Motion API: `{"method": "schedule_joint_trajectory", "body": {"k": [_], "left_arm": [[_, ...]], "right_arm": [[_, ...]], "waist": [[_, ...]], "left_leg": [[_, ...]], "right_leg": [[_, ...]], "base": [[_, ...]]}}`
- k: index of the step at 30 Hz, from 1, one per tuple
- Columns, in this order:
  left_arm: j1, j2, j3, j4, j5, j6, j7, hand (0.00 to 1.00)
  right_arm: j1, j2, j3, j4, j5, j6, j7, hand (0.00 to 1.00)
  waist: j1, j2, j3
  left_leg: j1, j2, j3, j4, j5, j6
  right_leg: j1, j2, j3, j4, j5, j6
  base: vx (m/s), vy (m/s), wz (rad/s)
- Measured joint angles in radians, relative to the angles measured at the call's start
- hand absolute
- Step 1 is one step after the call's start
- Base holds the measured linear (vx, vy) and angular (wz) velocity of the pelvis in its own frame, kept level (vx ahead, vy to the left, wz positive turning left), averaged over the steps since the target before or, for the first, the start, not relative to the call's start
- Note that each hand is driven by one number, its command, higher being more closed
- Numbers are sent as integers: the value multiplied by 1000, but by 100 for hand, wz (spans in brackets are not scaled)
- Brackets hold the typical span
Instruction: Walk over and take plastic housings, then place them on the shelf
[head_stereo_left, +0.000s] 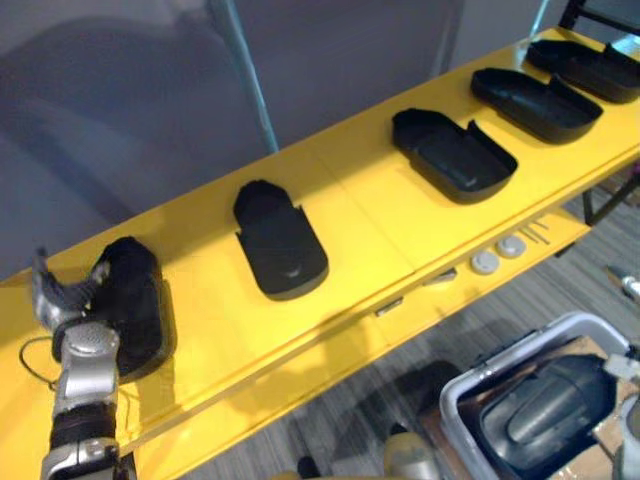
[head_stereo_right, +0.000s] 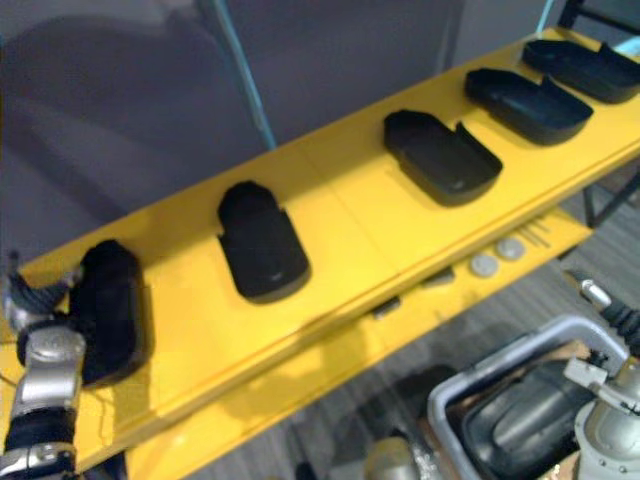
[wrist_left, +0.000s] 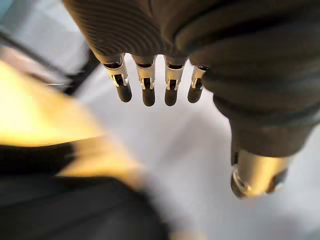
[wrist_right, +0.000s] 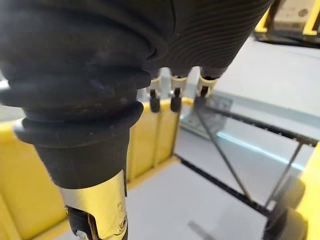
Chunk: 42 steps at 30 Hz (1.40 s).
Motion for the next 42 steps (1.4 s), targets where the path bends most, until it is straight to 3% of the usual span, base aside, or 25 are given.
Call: {"method": "schedule_joint_trajectory", "body": {"k": [4,9,12,13,14,16,17,18,21,23,25,31,33,38,42], "left_arm": [[11,-50,42,-126,14,-53,74,0],[88,-75,140,-261,47,-75,199,0],[129,-89,187,-372,44,-173,246,0],[148,-114,194,-437,40,-228,250,0],[185,-152,192,-518,24,-290,246,0],[239,-222,187,-614,6,-342,241,0],[305,-309,181,-680,-18,-399,235,0],[332,-344,174,-698,-28,-417,232,0],[465,-482,113,-744,-79,-494,199,0],[504,-510,83,-751,-79,-519,176,0],[535,-517,62,-767,-80,-537,145,0],[537,-513,-11,-782,-149,-621,-34,0],[525,-507,-61,-786,-206,-644,-110,0],[461,-492,-185,-800,-400,-670,-286,0],[428,-492,-280,-766,-483,-667,-348,0]], "right_arm": [[2,1,0,0,0,-22,2,0],[5,14,1,-4,0,-60,29,0],[7,27,2,-6,4,-61,38,0],[7,38,8,-9,25,-61,46,0],[5,53,25,-16,45,-63,46,0],[5,84,50,-22,69,-77,46,0],[6,125,81,-31,95,-89,47,0],[9,143,93,-38,108,-91,48,0],[34,250,155,-60,140,-98,47,0],[41,281,183,-60,137,-98,44,0],[44,290,205,-60,137,-98,43,0],[46,305,241,-60,115,-75,15,0],[47,304,244,-60,121,-68,42,0],[66,296,230,-59,325,-67,208,0],[81,301,222,-59,502,-70,321,0]], "waist": [[-1,2,-2],[3,6,-5],[25,9,-27],[33,9,-39],[40,10,-52],[41,11,-63],[49,12,-66],[51,12,-67],[65,-4,-76],[83,-14,-81],[100,-22,-86],[109,-58,-101],[108,-65,-102],[95,-86,-105],[78,-100,-97]], "left_leg": [[19,1,1,-7,0,0],[23,1,-3,-9,1,-1],[15,1,-10,-10,2,-1],[13,1,-15,-11,3,-1],[11,0,-23,-13,3,-1],[11,0,-31,-16,3,-2],[14,0,-34,-16,3,-2],[16,-1,-37,-16,3,-2],[12,-3,-73,-15,8,-3],[12,-4,-88,-15,10,-4],[9,-6,-93,-16,10,-3],[-7,-17,-118,-34,28,1],[-10,-18,-112,-36,29,1],[-14,-16,-77,-42,29,3],[-2,-11,-45,-48,22,4]], "right_leg": [[22,2,1,-3,0,0],[30,2,-8,-6,-1,-1],[28,2,-15,-12,-1,-1],[30,2,-18,-15,-1,-1],[32,1,-28,-19,-1,-1],[36,-1,-40,-20,-2,-3],[45,-1,-44,-23,-2,-3],[51,-2,-46,-28,-2,-3],[71,-6,-85,-38,-3,-3],[85,-9,-98,-43,-4,-3],[86,-12,-101,-44,-4,-3],[82,-20,-126,-56,1,4],[75,-21,-121,-59,5,6],[55,-19,-92,-67,13,9],[47,-16,-62,-67,21,9]], "base": [[-9,-8,-3],[-15,-14,4],[12,-16,8],[36,-14,11],[39,-16,14],[39,-16,15],[35,-12,13],[16,-10,13],[-17,-29,33],[-38,-21,20],[-63,-7,14],[-19,0,12],[25,19,-5],[56,18,-13],[20,18,-27]]}}
